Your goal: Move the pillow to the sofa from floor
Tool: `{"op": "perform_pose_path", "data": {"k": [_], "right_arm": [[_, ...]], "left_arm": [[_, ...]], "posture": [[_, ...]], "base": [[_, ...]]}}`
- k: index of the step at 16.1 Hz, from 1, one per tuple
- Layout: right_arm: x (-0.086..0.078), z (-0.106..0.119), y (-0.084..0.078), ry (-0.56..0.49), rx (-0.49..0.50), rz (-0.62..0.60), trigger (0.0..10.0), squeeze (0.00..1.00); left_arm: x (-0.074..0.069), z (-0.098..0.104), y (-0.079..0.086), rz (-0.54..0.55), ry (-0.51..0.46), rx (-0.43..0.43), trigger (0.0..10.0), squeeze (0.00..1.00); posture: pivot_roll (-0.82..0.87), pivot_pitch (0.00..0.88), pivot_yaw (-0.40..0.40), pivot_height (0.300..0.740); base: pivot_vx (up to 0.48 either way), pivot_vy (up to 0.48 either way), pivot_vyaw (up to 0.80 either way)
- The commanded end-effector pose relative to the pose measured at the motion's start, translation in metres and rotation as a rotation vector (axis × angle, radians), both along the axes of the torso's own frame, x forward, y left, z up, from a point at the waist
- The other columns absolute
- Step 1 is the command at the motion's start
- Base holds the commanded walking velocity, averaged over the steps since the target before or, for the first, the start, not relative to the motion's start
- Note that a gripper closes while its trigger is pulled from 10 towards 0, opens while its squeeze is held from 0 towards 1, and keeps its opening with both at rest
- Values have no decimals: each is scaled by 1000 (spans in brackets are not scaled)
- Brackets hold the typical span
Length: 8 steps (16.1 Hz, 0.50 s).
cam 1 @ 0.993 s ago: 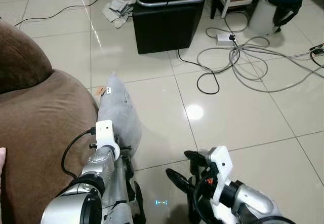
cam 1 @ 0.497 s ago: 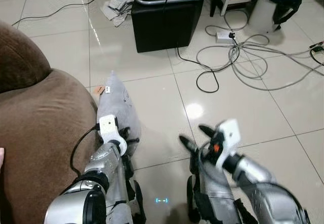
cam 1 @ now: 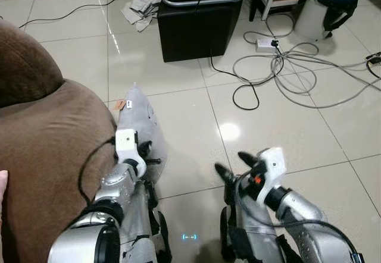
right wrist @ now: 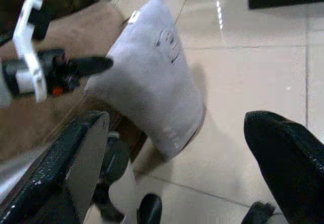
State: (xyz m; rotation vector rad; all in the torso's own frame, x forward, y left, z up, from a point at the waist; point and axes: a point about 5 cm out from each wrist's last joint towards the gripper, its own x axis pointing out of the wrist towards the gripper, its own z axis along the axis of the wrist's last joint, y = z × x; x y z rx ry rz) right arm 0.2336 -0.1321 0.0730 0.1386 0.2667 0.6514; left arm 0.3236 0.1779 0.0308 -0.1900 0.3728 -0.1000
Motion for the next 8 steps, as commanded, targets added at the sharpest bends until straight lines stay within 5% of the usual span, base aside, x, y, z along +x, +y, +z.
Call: {"op": "perform_pose_path", "data": {"k": [1,8], "right_arm": [[-5,0,3,4,-24,31,10000,0],[-12,13,-5,34,-185,88,10000,0]], "left_arm": [[-2,-3,1,6,20,34,10000,1000],[13,8,1,79,87,124,10000,1000]], "posture": [[-161,242,10,573],[-166,304,8,573]], "base": [[0,0,0],[0,0,0]]}}
